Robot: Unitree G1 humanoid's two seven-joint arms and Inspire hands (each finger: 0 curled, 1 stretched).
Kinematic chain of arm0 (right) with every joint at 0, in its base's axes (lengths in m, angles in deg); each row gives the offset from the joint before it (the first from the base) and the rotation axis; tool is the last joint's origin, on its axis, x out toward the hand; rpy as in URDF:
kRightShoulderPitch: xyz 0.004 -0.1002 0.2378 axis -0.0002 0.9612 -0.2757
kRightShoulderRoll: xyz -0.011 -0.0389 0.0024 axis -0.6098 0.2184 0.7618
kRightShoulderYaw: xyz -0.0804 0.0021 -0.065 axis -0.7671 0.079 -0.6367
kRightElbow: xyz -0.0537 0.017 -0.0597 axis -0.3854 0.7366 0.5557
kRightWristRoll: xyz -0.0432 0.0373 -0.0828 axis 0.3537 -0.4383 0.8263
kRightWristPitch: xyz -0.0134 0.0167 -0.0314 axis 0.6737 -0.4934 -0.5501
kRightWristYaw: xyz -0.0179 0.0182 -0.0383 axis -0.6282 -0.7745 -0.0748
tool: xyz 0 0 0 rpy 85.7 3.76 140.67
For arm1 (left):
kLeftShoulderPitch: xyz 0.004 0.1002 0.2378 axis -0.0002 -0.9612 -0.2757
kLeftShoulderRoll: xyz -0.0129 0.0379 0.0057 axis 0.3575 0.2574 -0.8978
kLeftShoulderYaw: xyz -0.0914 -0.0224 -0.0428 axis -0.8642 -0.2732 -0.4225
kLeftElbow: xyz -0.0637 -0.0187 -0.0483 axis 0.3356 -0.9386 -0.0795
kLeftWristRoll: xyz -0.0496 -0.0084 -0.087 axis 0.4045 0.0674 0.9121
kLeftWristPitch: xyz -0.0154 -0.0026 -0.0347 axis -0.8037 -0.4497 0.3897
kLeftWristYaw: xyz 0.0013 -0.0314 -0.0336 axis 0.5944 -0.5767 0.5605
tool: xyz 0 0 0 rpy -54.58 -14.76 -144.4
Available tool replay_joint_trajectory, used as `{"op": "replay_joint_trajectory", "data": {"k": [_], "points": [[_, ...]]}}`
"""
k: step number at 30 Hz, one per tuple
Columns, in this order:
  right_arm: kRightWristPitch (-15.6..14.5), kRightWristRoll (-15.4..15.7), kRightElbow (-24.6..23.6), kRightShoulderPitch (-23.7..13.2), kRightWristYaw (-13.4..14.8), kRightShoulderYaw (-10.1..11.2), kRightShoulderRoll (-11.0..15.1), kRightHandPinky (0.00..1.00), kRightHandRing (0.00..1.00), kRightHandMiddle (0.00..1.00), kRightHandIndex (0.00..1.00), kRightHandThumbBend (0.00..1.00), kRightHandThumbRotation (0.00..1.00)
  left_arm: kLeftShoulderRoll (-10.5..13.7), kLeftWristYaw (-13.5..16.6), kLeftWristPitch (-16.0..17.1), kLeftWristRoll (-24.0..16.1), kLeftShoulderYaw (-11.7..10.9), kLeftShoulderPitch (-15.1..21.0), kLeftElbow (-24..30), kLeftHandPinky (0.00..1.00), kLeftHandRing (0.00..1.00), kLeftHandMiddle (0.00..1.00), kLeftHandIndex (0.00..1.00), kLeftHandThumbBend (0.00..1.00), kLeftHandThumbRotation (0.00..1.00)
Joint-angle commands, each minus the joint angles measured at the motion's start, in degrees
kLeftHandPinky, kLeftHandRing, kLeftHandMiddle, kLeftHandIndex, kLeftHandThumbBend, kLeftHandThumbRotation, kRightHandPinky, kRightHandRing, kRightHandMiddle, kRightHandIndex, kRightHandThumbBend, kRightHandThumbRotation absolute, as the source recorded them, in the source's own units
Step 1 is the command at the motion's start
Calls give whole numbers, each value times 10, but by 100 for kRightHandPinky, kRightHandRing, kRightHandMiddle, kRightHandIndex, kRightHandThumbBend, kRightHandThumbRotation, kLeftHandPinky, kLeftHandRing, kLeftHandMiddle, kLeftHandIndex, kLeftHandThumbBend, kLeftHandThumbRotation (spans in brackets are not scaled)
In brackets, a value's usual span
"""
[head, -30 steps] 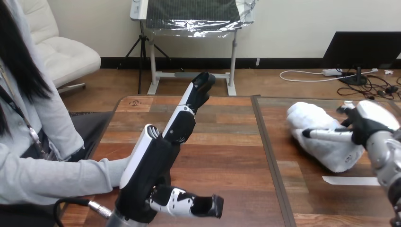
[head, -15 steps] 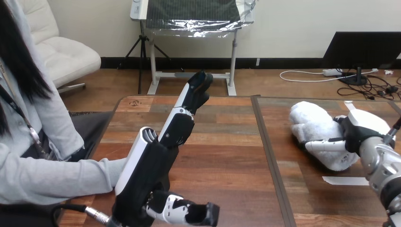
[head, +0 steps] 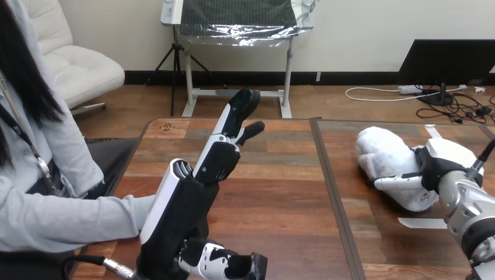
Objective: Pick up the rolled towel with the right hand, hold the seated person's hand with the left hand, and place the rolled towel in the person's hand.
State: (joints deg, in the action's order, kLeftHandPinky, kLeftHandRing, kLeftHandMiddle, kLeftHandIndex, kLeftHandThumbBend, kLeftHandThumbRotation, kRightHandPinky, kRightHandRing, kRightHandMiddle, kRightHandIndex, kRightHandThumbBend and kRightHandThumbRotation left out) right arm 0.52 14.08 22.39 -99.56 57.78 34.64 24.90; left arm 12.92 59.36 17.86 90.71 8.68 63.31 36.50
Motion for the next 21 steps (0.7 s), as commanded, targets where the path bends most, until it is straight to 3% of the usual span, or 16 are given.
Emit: {"op": "replay_joint_trajectory", "data": {"k": [1, 7, 11, 21], "points": [[-1, 16, 4, 16, -11, -24, -33, 52, 75, 80, 85, 99, 62, 1, 1, -2, 14, 8, 10, 31, 93, 100, 100, 100, 100, 70], [6, 21, 4, 20, -10, -33, -32, 43, 63, 70, 77, 96, 57, 4, 0, -7, 14, 12, 8, 40, 94, 100, 100, 100, 100, 69], [9, 10, 4, 24, -4, -23, -32, 42, 60, 66, 74, 95, 51, 1, 5, -4, 3, 6, 4, 42, 95, 100, 100, 100, 100, 69], [13, -11, 3, 33, 13, -6, -34, 37, 51, 61, 67, 90, 24, 5, 3, -8, 15, 13, -3, 48, 96, 100, 100, 100, 100, 70]]}}
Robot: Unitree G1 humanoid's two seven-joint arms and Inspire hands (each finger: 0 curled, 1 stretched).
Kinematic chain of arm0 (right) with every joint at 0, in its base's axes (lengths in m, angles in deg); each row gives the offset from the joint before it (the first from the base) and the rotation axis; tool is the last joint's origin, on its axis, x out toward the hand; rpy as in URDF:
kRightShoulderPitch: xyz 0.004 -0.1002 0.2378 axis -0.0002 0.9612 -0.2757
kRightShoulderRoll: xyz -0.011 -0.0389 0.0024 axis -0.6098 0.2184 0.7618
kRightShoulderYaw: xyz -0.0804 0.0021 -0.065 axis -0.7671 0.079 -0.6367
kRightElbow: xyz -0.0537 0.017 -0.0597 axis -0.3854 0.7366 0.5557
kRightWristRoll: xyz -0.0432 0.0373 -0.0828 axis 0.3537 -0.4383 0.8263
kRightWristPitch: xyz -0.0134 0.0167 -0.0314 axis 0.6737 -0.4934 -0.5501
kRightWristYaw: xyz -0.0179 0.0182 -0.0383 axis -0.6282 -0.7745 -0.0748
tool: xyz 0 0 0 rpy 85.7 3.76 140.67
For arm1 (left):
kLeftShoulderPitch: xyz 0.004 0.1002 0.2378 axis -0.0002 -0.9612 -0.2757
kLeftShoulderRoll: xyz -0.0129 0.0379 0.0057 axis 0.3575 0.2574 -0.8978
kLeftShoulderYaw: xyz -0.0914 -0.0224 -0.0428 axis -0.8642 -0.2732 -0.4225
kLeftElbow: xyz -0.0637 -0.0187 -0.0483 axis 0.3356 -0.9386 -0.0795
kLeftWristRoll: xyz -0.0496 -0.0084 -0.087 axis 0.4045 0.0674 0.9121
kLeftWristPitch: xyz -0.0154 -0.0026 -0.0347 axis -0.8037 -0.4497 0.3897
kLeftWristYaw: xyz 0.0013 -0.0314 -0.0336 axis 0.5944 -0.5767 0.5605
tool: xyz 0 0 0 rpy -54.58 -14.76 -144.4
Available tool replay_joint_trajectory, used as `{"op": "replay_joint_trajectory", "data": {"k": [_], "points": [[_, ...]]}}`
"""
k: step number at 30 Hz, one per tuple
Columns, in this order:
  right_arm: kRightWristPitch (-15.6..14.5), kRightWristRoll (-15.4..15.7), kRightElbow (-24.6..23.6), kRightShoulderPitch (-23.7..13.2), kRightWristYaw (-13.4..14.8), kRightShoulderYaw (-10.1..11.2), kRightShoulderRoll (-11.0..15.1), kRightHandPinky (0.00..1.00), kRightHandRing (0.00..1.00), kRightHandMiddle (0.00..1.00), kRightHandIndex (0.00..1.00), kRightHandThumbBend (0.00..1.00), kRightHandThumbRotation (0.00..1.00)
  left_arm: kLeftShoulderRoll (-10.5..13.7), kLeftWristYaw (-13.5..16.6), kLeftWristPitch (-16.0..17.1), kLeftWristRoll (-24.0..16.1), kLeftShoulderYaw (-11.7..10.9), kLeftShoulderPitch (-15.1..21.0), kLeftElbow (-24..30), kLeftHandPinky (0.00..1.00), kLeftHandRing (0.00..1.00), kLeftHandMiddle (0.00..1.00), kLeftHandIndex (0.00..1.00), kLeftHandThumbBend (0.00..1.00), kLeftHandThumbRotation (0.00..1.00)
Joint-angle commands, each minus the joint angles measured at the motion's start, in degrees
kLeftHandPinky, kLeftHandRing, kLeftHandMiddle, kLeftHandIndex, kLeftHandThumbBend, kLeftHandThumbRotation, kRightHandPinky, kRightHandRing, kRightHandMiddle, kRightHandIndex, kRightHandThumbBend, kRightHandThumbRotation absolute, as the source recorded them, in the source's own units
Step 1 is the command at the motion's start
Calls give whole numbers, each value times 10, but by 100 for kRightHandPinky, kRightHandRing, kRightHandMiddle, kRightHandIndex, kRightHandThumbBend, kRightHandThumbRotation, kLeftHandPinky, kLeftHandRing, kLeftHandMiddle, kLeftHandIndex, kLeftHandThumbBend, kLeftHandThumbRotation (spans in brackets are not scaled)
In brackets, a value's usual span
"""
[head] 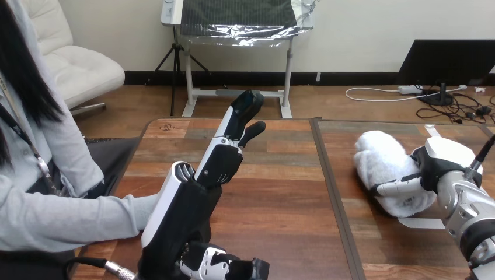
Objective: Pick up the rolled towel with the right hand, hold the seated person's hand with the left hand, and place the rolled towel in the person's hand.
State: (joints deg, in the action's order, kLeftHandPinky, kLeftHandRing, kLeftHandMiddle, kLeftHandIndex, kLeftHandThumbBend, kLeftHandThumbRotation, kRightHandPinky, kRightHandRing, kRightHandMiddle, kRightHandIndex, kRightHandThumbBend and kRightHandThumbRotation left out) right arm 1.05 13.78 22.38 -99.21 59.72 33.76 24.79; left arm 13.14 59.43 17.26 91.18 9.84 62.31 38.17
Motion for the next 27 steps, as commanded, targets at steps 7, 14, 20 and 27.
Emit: {"op": "replay_joint_trajectory", "data": {"k": [7, 14, 20, 27], "points": [[26, -14, 3, 37, 9, 8, -30, 42, 55, 62, 58, 88, 6, -1, 4, 8, 5, -4, 11, 19, 97, 100, 100, 100, 100, 70], [41, -36, 1, 40, 11, 29, -27, 44, 57, 62, 52, 87, 1, 2, 9, 3, -10, -13, 11, 22, 96, 100, 100, 100, 100, 73], [63, -57, -2, 43, 18, 48, -26, 44, 56, 61, 48, 85, 0, 5, 6, 12, -6, -13, 18, 12, 96, 100, 100, 100, 100, 73], [108, -88, -7, 54, 37, 77, -24, 42, 52, 56, 46, 85, 0, 4, 11, 12, -16, -20, 20, 11, 95, 100, 100, 100, 100, 72]]}}
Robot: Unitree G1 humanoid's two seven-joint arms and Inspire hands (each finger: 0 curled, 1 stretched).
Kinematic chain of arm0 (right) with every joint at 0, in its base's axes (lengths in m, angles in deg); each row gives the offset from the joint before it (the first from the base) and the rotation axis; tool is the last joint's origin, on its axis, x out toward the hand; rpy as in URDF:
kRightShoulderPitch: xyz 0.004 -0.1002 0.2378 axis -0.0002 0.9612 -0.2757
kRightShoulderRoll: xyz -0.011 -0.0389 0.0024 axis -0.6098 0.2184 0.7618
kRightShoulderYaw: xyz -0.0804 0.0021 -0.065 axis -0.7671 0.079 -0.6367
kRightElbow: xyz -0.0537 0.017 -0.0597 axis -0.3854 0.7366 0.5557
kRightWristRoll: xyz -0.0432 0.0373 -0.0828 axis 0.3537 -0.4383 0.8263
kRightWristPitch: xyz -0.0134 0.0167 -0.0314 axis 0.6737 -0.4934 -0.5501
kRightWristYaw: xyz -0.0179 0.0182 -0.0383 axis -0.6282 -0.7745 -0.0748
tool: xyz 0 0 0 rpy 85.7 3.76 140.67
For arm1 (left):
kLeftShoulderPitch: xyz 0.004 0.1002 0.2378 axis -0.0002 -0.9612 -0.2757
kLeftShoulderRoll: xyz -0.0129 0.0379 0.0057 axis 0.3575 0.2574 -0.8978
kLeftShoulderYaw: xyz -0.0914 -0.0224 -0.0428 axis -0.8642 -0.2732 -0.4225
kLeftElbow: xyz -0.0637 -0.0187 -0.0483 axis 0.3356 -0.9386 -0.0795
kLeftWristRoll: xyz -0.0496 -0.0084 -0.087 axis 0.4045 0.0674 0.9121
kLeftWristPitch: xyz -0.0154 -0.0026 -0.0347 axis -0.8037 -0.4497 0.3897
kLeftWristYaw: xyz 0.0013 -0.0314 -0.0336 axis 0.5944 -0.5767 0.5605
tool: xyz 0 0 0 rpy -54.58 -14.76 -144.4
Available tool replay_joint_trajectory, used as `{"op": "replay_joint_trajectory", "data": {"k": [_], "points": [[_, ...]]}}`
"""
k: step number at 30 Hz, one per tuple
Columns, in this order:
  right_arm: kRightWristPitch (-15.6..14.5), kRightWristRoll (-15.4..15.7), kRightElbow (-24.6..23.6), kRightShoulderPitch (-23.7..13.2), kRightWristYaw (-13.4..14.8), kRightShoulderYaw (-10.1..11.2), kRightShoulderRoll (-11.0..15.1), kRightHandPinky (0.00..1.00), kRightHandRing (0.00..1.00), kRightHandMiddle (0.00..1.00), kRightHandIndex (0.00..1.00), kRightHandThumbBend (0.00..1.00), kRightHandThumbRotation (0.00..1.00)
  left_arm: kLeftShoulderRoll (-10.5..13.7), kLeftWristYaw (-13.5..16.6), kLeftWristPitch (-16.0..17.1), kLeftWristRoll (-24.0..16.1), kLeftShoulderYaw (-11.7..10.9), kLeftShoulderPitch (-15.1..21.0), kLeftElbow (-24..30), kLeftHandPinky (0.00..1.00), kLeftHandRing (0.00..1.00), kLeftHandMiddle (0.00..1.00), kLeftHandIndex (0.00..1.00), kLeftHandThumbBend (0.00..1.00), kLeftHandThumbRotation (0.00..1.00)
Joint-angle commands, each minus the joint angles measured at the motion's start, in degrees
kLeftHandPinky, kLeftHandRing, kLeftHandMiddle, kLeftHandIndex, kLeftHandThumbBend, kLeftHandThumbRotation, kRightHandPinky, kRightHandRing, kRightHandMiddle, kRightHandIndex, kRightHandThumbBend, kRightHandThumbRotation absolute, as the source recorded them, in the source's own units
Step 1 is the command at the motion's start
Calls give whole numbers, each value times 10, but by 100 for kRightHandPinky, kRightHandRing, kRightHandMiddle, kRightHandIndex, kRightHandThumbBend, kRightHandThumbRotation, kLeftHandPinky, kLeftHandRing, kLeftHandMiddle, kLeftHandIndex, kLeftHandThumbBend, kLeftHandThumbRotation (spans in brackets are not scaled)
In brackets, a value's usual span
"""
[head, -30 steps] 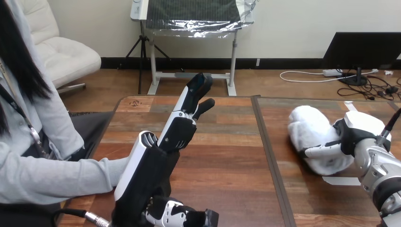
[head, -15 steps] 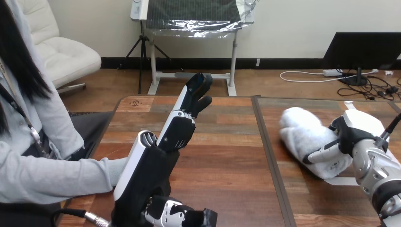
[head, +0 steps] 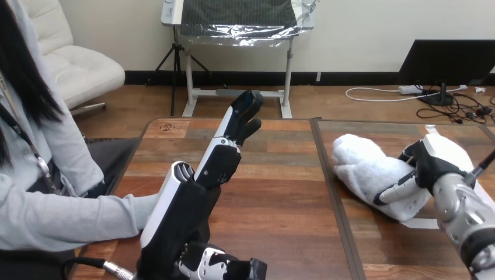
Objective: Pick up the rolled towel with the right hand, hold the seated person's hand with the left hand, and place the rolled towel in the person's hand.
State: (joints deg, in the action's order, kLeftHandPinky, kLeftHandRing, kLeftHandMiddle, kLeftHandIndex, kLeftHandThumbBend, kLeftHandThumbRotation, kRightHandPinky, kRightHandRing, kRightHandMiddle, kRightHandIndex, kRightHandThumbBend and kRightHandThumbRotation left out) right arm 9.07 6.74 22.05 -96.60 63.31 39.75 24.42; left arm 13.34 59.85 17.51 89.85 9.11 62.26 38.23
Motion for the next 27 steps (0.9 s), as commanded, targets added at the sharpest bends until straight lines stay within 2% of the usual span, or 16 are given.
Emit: {"op": "replay_joint_trajectory", "data": {"k": [1, 11, 20, 27], "points": [[31, -20, -4, 28, 2, 19, -21, 42, 51, 54, 45, 85, 0, 2, 7, 9, -3, -13, 21, 10, 95, 100, 100, 100, 100, 72], [92, -37, -8, 41, 38, 34, -23, 42, 48, 50, 42, 84, 0, 7, 8, 6, -12, -20, 23, 7, 93, 100, 100, 100, 100, 71], [148, -60, -11, 53, 43, 60, -28, 39, 44, 47, 43, 84, 0, 16, 4, -15, -11, -21, 21, 17, 92, 100, 100, 100, 100, 69], [181, -71, -12, 60, 50, 71, -35, 37, 42, 47, 44, 83, 0, 26, 4, -25, -14, -25, 20, 27, 91, 100, 100, 100, 100, 66]]}}
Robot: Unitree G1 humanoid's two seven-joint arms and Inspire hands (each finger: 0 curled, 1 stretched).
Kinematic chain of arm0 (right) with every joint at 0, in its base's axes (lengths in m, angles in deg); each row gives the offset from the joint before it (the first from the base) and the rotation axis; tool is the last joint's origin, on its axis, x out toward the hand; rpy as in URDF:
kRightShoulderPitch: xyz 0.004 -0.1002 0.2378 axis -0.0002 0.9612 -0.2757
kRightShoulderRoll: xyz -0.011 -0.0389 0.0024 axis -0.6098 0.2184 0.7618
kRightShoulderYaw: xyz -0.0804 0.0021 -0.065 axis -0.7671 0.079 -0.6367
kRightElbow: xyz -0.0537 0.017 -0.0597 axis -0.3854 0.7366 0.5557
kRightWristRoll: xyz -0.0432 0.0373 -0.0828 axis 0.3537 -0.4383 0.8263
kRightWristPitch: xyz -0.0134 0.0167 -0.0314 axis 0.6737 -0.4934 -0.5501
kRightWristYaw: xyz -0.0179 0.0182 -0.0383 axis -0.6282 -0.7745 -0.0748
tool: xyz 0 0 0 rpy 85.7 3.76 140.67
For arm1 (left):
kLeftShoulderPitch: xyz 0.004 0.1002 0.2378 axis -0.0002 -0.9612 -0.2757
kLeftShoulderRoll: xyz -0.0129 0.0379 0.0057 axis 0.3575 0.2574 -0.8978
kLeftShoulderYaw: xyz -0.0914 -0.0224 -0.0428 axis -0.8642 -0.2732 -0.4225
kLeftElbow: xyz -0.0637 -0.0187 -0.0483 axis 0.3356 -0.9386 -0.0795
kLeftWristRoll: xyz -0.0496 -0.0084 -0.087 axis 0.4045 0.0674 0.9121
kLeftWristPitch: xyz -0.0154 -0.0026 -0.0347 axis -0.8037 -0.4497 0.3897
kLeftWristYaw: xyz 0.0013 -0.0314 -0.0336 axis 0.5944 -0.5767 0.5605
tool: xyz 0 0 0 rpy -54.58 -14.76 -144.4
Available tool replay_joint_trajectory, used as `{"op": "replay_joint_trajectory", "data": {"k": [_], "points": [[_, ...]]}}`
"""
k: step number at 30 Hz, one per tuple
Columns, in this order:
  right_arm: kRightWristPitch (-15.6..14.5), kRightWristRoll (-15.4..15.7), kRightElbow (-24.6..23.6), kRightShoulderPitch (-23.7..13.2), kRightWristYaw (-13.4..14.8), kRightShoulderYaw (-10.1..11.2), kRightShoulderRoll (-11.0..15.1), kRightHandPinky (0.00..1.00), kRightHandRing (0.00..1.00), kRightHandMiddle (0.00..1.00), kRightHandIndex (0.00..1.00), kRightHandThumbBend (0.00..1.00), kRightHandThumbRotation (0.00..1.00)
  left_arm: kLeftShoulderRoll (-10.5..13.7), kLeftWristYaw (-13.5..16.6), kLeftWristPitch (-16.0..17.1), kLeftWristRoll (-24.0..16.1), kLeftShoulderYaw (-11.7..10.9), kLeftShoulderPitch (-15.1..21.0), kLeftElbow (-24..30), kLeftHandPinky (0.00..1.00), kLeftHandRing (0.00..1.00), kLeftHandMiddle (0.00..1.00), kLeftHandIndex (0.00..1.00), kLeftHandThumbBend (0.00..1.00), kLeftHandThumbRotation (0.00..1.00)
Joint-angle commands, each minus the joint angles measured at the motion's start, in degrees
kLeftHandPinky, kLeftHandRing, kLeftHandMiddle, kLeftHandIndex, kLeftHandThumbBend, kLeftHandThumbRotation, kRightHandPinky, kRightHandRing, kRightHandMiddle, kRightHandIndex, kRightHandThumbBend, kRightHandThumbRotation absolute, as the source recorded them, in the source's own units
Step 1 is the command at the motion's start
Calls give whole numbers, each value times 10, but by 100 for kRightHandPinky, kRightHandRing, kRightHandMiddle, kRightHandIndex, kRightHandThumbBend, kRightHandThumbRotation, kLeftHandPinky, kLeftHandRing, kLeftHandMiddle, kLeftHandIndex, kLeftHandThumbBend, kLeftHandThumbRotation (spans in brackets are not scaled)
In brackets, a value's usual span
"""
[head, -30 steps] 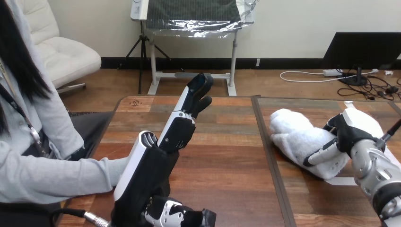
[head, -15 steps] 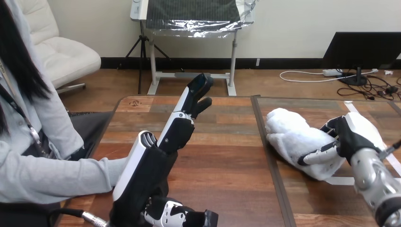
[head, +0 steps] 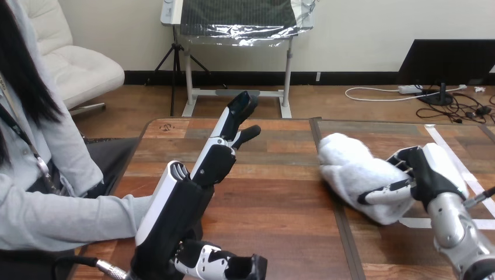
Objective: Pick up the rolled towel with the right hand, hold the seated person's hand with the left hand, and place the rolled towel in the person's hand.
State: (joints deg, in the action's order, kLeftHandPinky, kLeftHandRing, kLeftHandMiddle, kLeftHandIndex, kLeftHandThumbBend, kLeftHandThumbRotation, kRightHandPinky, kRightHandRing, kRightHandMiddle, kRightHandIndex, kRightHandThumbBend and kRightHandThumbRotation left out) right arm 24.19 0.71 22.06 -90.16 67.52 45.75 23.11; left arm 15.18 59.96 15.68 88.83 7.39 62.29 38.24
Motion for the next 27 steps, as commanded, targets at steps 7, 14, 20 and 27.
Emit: {"op": "replay_joint_trajectory", "data": {"k": [7, 14, 20, 27], "points": [[59, -6, -13, 1, 24, 13, -30, 37, 42, 47, 46, 83, 0, 15, 4, -13, -8, -13, 18, 32, 91, 100, 100, 100, 100, 64], [88, -26, -14, 8, 22, 33, -44, 37, 42, 47, 47, 83, 0, 18, 11, -22, -19, -19, 14, 40, 91, 100, 100, 100, 100, 63], [107, -35, -15, 13, 20, 40, -55, 35, 39, 46, 47, 82, 0, 20, 19, -26, -32, -30, 12, 42, 94, 100, 100, 100, 100, 60], [118, -32, -15, 15, 25, 41, -63, 33, 38, 45, 47, 81, 0, 31, 15, -54, -21, -32, 4, 56, 96, 100, 100, 99, 100, 51]]}}
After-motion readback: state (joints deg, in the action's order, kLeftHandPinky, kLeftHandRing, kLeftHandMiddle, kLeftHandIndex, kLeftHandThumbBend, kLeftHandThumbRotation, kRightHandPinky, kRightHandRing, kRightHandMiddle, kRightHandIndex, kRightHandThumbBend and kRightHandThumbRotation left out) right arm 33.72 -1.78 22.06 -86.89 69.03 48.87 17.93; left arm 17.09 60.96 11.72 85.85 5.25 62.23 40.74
